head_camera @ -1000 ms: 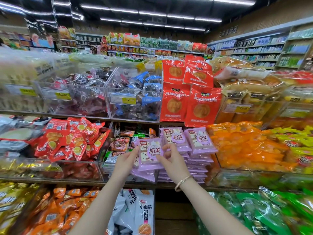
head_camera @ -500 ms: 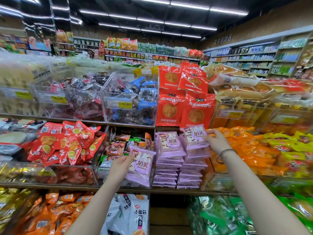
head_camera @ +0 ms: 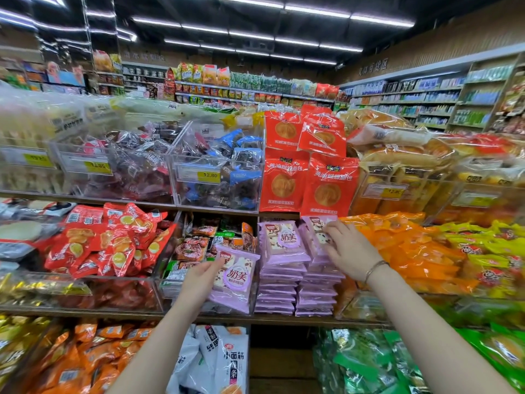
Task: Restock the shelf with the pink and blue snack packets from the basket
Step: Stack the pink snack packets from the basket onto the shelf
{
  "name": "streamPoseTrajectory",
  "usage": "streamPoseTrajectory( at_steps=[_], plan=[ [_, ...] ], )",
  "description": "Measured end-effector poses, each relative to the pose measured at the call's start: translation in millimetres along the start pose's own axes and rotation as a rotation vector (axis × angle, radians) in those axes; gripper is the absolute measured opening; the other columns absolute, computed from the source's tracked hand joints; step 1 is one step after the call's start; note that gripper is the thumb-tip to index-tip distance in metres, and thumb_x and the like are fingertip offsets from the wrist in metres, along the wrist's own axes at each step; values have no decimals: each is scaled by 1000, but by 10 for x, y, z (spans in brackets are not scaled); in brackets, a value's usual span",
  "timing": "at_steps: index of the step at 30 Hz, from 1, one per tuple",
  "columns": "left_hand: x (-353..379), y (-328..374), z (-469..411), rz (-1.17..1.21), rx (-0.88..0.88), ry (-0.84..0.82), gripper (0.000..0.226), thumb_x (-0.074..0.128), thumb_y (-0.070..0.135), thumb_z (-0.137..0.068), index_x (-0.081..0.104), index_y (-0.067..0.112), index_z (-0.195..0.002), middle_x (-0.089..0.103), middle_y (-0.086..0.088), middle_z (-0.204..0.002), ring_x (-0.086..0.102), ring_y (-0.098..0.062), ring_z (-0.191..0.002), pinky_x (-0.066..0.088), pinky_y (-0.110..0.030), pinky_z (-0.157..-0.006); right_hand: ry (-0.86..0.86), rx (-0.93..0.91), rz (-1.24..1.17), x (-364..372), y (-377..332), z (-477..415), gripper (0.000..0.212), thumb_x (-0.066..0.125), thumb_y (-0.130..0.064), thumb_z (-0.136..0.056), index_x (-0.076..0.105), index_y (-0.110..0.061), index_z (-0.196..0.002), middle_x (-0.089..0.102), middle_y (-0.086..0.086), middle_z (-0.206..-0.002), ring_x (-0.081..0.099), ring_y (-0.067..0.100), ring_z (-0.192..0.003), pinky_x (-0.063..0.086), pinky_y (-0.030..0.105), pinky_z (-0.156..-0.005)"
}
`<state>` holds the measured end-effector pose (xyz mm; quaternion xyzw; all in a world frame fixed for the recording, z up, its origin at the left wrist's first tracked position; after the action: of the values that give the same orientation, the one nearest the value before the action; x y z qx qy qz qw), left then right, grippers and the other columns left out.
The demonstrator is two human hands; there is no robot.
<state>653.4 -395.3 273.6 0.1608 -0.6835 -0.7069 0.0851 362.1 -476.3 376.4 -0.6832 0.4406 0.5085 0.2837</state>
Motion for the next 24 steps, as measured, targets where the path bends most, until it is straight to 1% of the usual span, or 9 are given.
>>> streamPoseTrajectory(
  at_steps=[3,6,9,11,13,15,18,21,24],
  plan=[
    [4,18,16,3,-7,-5,13,57,42,-91,60,31,-85,62,-5,-119,51,-10,-91,38,-31,-89,-159,38,116,133,23,16,102,52,-71,-73,12,-16,-149,12,-1,-157,16,22,-142,22,39,-113],
    [2,18,16,-9,-10,-9,12,57,43,-90,57,33,-84,60,2,-106,51,-13,-94,39,-31,-89,-182,60,262,248,13,-61,127,70,-66,-60,-5,-17,-149,6,3,-157,12,24,-144,20,39,-114],
    [5,17,10,7,-20,-13,13,57,42,-91,57,34,-81,56,9,-94,52,-5,-86,38,-29,-86,-98,37,366,288,-16,-174,128,69,-67,-60,-16,-26,-147,21,8,-150,27,29,-135,30,40,-107],
    [6,19,4,21,-25,-8,15,57,42,-91,57,34,-78,55,13,-88,50,2,-81,38,-28,-83,-46,35,403,269,-20,-244,124,65,-70,-64,-15,-27,-147,34,9,-141,38,28,-125,37,39,-98],
    [7,23,5,18,-27,2,15,56,42,-91,56,35,-78,55,16,-85,49,4,-81,39,-26,-77,-31,57,420,253,-2,-299,119,69,-62,-66,-10,-28,-148,40,7,-133,42,27,-119,40,37,-90],
    [9,25,11,11,-23,4,14,56,42,-91,56,34,-80,55,17,-84,50,4,-81,40,-23,-71,-38,84,413,242,8,-332,117,72,-57,-66,-6,-29,-148,41,7,-132,42,27,-119,40,37,-89],
    [11,15,1,9,-28,-3,13,56,43,-91,58,31,-88,55,13,-88,52,-1,-83,41,-28,-81,-68,89,386,233,16,-333,120,71,-63,-62,-6,-30,-147,38,7,-135,39,27,-122,38,39,-94],
    [-1,12,2,8,-34,-3,26,56,44,-91,62,23,-103,57,9,-97,53,-11,-92,40,-32,-88,-73,68,346,247,32,-253,129,71,-68,-54,-13,-34,-146,32,6,-141,34,27,-127,35,40,-98],
    [-6,6,0,-4,-35,-8,23,55,46,-90,62,26,-101,58,7,-103,54,-15,-98,41,-36,-92,-43,54,262,222,49,-151,133,74,-64,-53,-19,-39,-144,27,5,-147,29,27,-133,33,40,-102]
  ],
)
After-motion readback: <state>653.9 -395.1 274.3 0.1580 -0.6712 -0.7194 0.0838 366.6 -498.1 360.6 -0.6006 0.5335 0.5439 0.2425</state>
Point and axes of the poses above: each hand's wrist, its own z-axis away from the middle knuckle, its own x-axis out of the palm, y = z × x, the point moved 4 cm from there along -z, towards the middle knuckle
